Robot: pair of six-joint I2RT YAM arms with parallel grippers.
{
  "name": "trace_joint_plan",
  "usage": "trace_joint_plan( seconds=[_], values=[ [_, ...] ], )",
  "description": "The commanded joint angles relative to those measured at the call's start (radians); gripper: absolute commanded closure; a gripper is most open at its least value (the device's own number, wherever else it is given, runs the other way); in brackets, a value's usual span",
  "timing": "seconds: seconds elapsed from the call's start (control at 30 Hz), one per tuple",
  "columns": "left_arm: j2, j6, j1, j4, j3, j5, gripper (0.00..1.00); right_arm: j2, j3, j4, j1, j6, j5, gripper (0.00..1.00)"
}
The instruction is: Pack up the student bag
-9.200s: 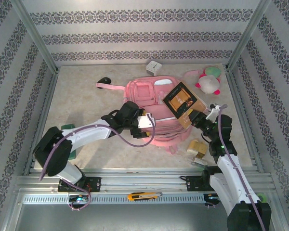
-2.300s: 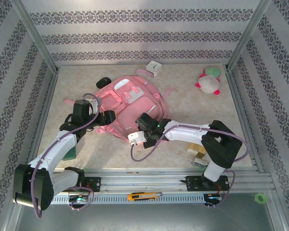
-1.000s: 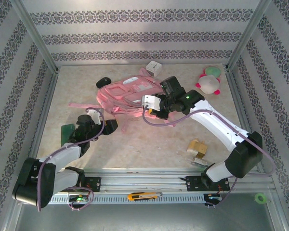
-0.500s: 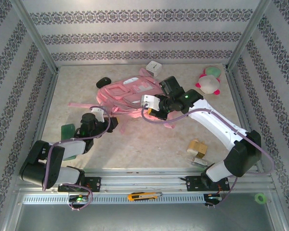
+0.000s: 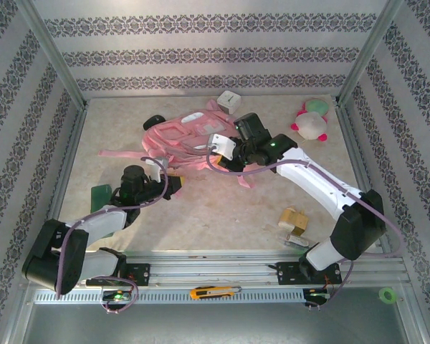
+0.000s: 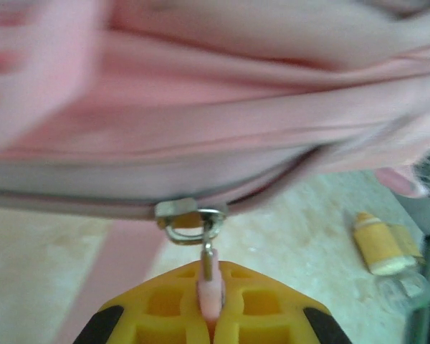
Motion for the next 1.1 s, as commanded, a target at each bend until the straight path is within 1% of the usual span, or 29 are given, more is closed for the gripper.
trace_joint_plan(
  seconds=[0.0, 0.13, 0.23, 0.3, 0.4, 0.5, 0.6, 0.67, 0.7, 0.77, 0.83, 0.9, 0.97, 1.03, 1.07],
  values=[
    [-0.036, 0.034, -0.052, -0.01, 0.052, 0.136, 1.0, 0.011, -0.03, 0.206, 0.001, 0.076, 0.103, 1.0],
    [-0.033, 0.05, -0.105, -0.061, 0.125, 0.209, 1.0, 0.018, -0.072, 0.26, 0.006, 0.098, 0.104, 1.0],
    [-0.032, 0.129, -0.156, -0.175, 0.194, 0.264, 1.0, 0.024, -0.106, 0.316, 0.004, 0.125, 0.086, 1.0],
    [-0.032, 0.189, -0.193, -0.258, 0.233, 0.281, 1.0, 0.033, -0.115, 0.335, 0.001, 0.138, 0.076, 1.0],
    [-0.023, 0.242, -0.232, -0.362, 0.288, 0.264, 1.0, 0.033, -0.124, 0.353, 0.002, 0.145, 0.024, 1.0],
    [-0.002, 0.25, -0.251, -0.385, 0.319, 0.228, 1.0, 0.012, -0.157, 0.403, 0.001, 0.153, -0.038, 1.0],
    [-0.009, 0.282, -0.252, -0.422, 0.339, 0.203, 0.88, -0.014, -0.187, 0.399, -0.003, 0.111, -0.074, 1.0],
    [-0.056, 0.375, -0.25, -0.496, 0.329, 0.137, 0.71, -0.04, -0.222, 0.393, -0.01, 0.073, -0.077, 1.0],
    [-0.085, 0.406, -0.246, -0.526, 0.316, 0.088, 0.65, -0.053, -0.238, 0.391, -0.017, 0.057, -0.089, 1.0],
    [-0.162, 0.488, -0.227, -0.585, 0.294, 0.042, 0.55, -0.081, -0.27, 0.374, -0.042, 0.0, -0.138, 1.0],
    [-0.229, 0.582, -0.212, -0.692, 0.305, 0.021, 0.47, -0.098, -0.277, 0.327, -0.061, -0.059, -0.18, 1.0],
    [-0.271, 0.722, -0.204, -0.867, 0.36, -0.018, 0.44, -0.112, -0.276, 0.274, -0.075, -0.123, -0.211, 1.0],
    [-0.284, 0.836, -0.202, -0.979, 0.41, -0.08, 0.42, -0.123, -0.279, 0.236, -0.084, -0.192, -0.242, 1.0],
    [-0.284, 0.937, -0.202, -1.037, 0.439, -0.137, 0.36, -0.129, -0.283, 0.211, -0.089, -0.258, -0.266, 1.0],
    [-0.283, 0.998, -0.202, -1.052, 0.448, -0.155, 0.3, -0.135, -0.287, 0.196, -0.091, -0.308, -0.285, 1.0]
  ],
)
